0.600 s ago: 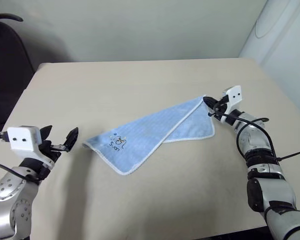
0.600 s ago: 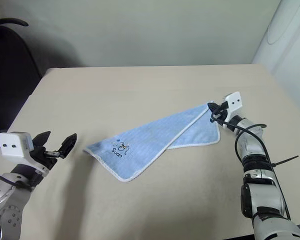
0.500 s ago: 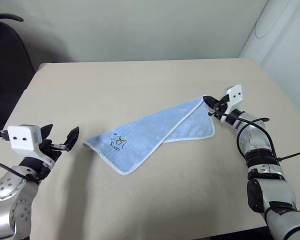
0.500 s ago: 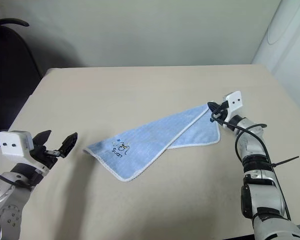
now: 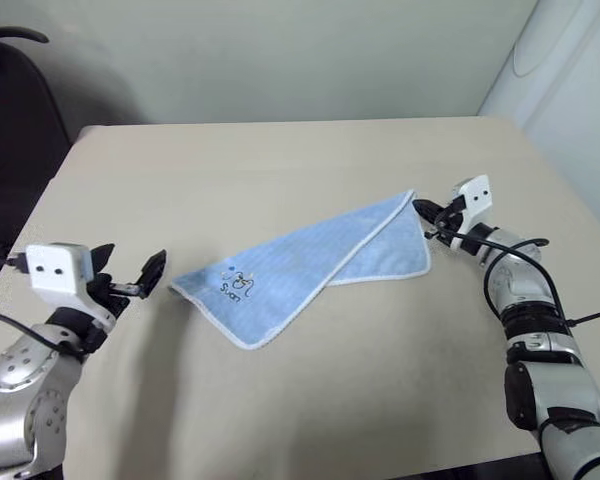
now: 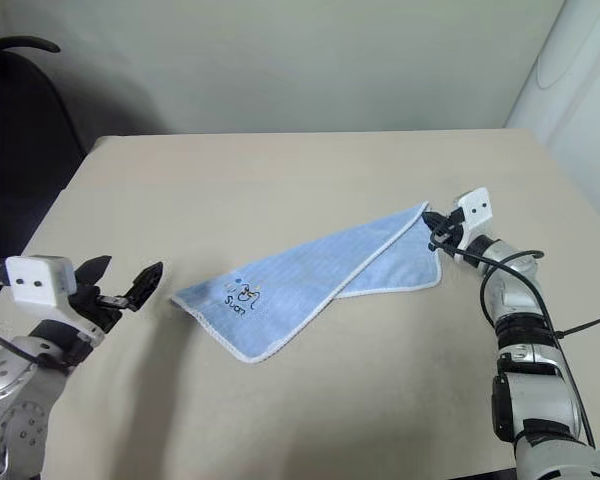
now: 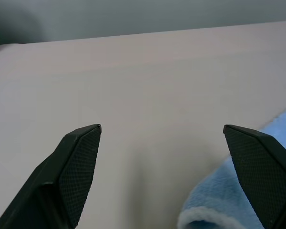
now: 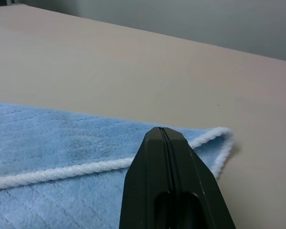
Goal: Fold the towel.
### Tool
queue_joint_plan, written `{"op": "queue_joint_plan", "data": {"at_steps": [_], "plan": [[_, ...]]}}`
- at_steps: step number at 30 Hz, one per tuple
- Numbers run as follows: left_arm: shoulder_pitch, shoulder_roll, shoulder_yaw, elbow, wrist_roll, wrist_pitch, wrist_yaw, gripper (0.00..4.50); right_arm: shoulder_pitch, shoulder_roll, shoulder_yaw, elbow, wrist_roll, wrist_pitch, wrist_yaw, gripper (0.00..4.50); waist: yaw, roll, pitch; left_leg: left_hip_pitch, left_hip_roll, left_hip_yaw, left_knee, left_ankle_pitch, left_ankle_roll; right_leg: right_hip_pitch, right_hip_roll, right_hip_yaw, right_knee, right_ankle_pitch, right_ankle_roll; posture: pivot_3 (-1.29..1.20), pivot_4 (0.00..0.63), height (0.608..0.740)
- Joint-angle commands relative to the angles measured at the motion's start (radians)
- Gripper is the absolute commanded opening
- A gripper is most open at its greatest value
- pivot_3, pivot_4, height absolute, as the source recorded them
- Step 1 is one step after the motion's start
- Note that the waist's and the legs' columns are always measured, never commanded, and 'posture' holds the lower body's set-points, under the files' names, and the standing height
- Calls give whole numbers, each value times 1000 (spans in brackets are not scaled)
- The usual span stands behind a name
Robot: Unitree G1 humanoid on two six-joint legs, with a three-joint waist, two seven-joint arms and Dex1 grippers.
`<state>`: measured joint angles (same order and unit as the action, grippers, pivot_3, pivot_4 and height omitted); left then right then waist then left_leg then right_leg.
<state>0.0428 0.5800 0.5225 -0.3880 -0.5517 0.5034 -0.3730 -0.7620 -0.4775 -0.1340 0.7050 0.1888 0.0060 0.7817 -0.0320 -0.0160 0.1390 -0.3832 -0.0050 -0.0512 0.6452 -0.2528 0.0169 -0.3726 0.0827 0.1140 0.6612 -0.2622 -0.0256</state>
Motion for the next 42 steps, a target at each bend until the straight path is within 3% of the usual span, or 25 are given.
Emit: {"op": "queue_joint_plan", "data": {"at_steps": [1,15,17,21,24,27,32,42], "plan": [[-27,-7,-22,-11,18,-34,-1,4446,1,-30,-3,-16,-11,-28,0,0,0,0,0,0,0,0,0,0,0,0,0,0,0,0,0,0,150,740],[-106,149,-147,36,48,-83,-257,4446,-43,-23,12,65,-52,-84,-44,0,-3,1,0,0,0,0,-1,0,0,-1,0,0,0,0,0,0,150,740],[-123,175,-172,28,1,-56,-341,4446,-42,-23,16,61,-53,-85,-40,0,0,1,0,0,0,0,-1,0,0,-1,0,0,0,0,0,0,150,740],[-80,382,-278,-13,-83,-21,-728,4446,-57,-26,17,72,-53,-92,-36,0,-1,1,0,-1,0,0,-1,-1,0,-2,0,0,0,0,0,0,150,740],[-135,496,-372,50,-41,-45,-891,4446,-56,-21,17,58,-48,-91,-36,0,-1,1,0,-2,0,0,-1,-1,0,-4,0,0,1,-1,-1,0,150,740],[-195,549,-462,119,50,-115,-982,4446,-43,-13,18,34,-45,-86,-41,0,-1,2,0,-2,0,-2,-3,-3,3,-5,0,-1,2,0,-3,0,150,740],[-348,511,-631,259,226,-241,-1037,4446,33,-2,1,-61,-27,-54,-61,0,2,2,0,-3,0,-3,-4,-3,3,-6,0,-1,2,0,-3,0,150,740],[-417,380,-730,304,335,-341,-1030,4446,117,-16,-14,-184,-8,11,-95,0,-11,2,0,-13,0,-3,-4,0,0,-15,0,-1,2,0,-3,0,150,740]]}}
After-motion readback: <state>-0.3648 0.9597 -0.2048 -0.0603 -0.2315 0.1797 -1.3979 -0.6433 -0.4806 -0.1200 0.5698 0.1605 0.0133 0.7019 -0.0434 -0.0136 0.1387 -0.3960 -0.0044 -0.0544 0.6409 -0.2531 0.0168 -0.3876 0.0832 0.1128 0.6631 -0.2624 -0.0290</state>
